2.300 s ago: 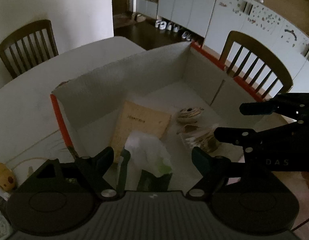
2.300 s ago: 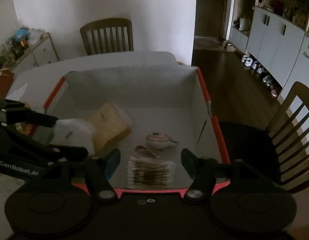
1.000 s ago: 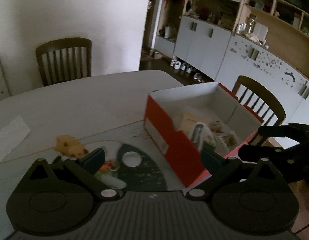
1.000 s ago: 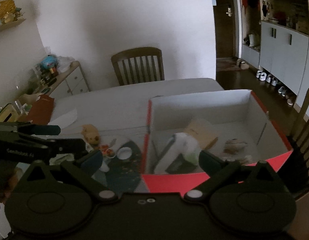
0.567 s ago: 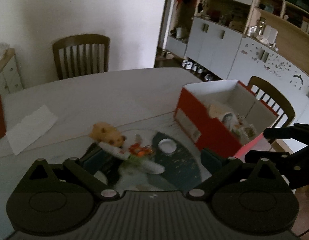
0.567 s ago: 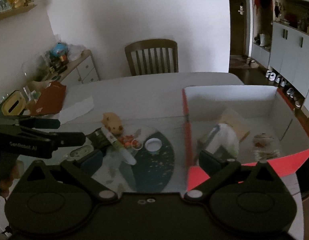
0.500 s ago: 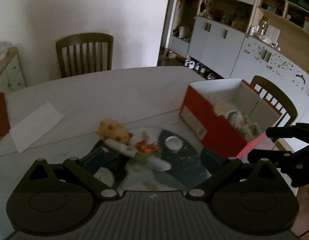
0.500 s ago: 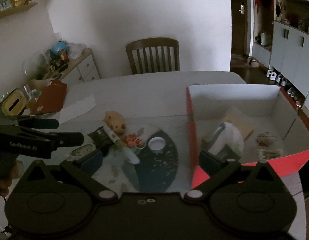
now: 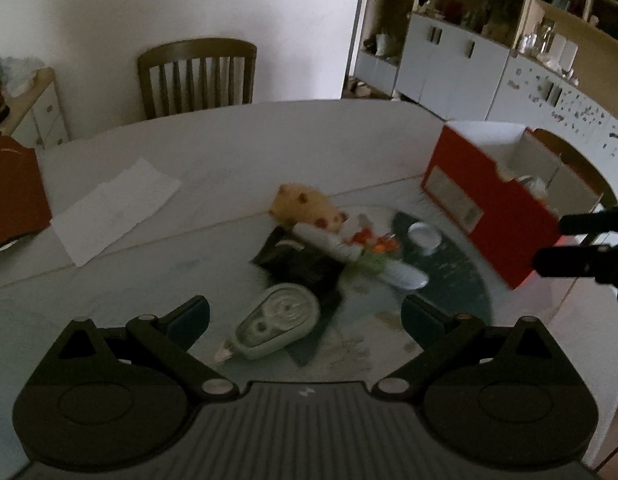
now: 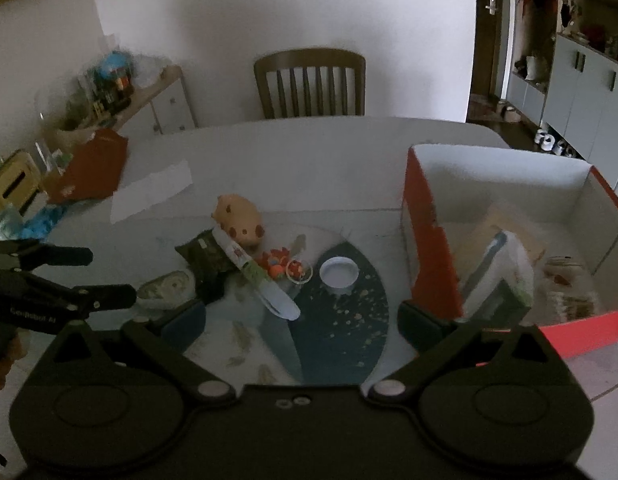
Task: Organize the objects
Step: 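Grasp the white correction tape roller with the left tool while the right tool grasps the green-white tube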
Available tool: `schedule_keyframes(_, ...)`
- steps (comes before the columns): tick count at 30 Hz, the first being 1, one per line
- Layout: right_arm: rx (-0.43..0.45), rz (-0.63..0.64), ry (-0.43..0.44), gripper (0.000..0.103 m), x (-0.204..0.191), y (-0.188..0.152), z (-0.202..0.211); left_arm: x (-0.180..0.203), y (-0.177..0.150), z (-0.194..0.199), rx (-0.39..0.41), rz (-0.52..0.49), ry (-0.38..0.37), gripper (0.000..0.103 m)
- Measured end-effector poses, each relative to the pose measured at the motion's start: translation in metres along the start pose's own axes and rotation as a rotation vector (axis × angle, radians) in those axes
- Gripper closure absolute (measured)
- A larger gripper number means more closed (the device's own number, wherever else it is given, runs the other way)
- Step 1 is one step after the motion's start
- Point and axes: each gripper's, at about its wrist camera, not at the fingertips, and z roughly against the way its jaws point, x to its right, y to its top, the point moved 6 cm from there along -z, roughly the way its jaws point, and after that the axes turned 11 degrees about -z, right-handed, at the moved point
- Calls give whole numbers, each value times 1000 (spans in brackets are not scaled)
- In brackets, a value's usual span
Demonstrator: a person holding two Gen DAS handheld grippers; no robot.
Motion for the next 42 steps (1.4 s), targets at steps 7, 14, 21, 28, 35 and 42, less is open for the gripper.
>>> schedule_keyframes(7, -54, 54, -20, 4, -9, -1, -37, -11, -17, -31, -48, -59, -3, 1)
schedule_keyframes(14, -105, 106, -27, 8, -12, 0, -72, -10, -22, -59, -85, -139, 8, 1)
schedule_keyframes(21, -164, 172, -19, 20, -19, -2, -103, -9, -18, -77, -73, -148, -21, 1)
schedule_keyframes(28, -190, 189, -2, 28, -25, 0, -122, -12, -16, -90, -79, -162, -28, 2)
schedule_keyframes(35, -216, 198, 16, 39, -31, 0, -135, -11, -17, -94, -80, -183, -39, 16)
schedule_keyframes(42, -251, 170, 49, 50, -36, -1, -138, -7, -15, -91, -76, -204, -47, 37)
